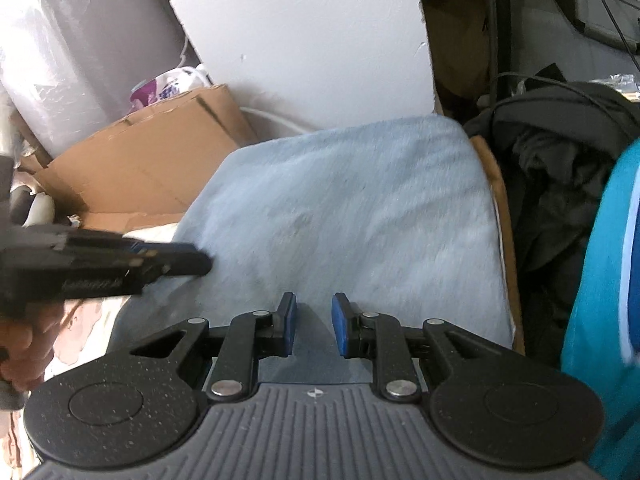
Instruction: Fold clothes
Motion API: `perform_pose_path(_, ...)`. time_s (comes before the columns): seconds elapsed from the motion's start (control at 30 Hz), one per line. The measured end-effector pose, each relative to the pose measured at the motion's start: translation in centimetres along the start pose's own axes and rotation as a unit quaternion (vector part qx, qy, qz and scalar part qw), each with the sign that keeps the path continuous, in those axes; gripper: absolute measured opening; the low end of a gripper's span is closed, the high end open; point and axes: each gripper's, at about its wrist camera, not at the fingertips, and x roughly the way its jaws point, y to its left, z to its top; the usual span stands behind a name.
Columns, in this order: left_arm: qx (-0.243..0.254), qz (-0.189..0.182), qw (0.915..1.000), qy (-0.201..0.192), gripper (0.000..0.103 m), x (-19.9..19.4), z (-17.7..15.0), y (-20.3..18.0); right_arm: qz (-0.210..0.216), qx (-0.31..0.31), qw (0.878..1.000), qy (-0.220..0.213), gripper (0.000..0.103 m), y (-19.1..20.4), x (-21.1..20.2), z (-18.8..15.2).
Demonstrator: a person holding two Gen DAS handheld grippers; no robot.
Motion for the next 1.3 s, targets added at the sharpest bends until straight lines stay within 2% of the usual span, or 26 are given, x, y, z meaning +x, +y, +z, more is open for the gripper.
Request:
perform_pose_path(0.17, 0.013, 0.01, 0.9998, -0.01, 0.018, -0.8, -0.5, -0.4, -0.001, 0.02, 1.0, -0.008, 0.023, 0.5, -1.4, -1.7)
perform_pose_path(0.27, 0.027, 0.028, 0.9991, -0.02, 0.018, -1.8, -1.4, -1.0, -0.008, 0.016, 1.0, -0.013, 0.024, 1.1, -3.0, -3.1)
perform_pose_path(0.43, 0.035, 0.037, 0.9984, -0.024, 0.019, -3.2, -3.1, -1.6, -0.02, 0.004, 1.0, -0.013, 0.024, 2.2, -4.3, -4.8)
perform_pose_path(0.7, 0.018, 0.049, 0.9986, -0.009, 0.022, -4.7, -4.4, -1.7, -0.025, 0.009, 1.0, -0.004, 0.025, 2.4, -4.8, -6.2)
perform_pose_path(0.83, 0.004, 0.05, 0.9988, -0.001, 0.023, -5.4, -4.7, -1.3, -0.024, 0.028, 0.999, -0.025, 0.026, 1.8, -6.4, -7.1)
perform_pose_path(0.87, 0.0, 0.049, 0.9988, 0.002, 0.025, -5.5, -4.7, -1.2, -0.025, 0.032, 0.999, -0.034, 0.026, 1.6, -6.9, -7.3)
perform_pose_path(0.93, -0.007, 0.049, 0.9988, 0.007, 0.037, -5.9, -4.8, -1.0, -0.026, 0.049, 0.997, -0.054, 0.028, 0.9, -8.2, -7.9)
perform_pose_path(0.97, -0.007, 0.049, 0.9987, 0.011, 0.051, -6.2, -4.8, -0.9, -0.032, 0.058, 0.996, -0.061, 0.035, 0.6, -8.7, -8.1)
perform_pose_path(1.0, -0.008, 0.05, 0.9987, 0.01, 0.059, -6.4, -5.0, -0.7, -0.043, 0.067, 0.995, -0.066, 0.038, 0.3, -9.0, -8.4)
perform_pose_path(1.07, -0.008, 0.048, 0.9988, 0.007, 0.058, -7.0, -5.2, -0.3, -0.059, 0.087, 0.992, -0.074, 0.04, -0.5, -9.6, -9.0)
perform_pose_path(1.17, -0.01, 0.043, 0.999, 0.006, 0.058, -7.4, -5.5, 0.0, -0.06, 0.132, 0.986, -0.087, 0.041, -1.6, -9.9, -10.2)
perform_pose_path(1.3, -0.035, 0.029, 0.9989, 0.008, 0.058, -7.1, -5.7, 0.3, -0.056, 0.203, 0.971, -0.11, 0.047, -2.4, -9.8, -12.1)
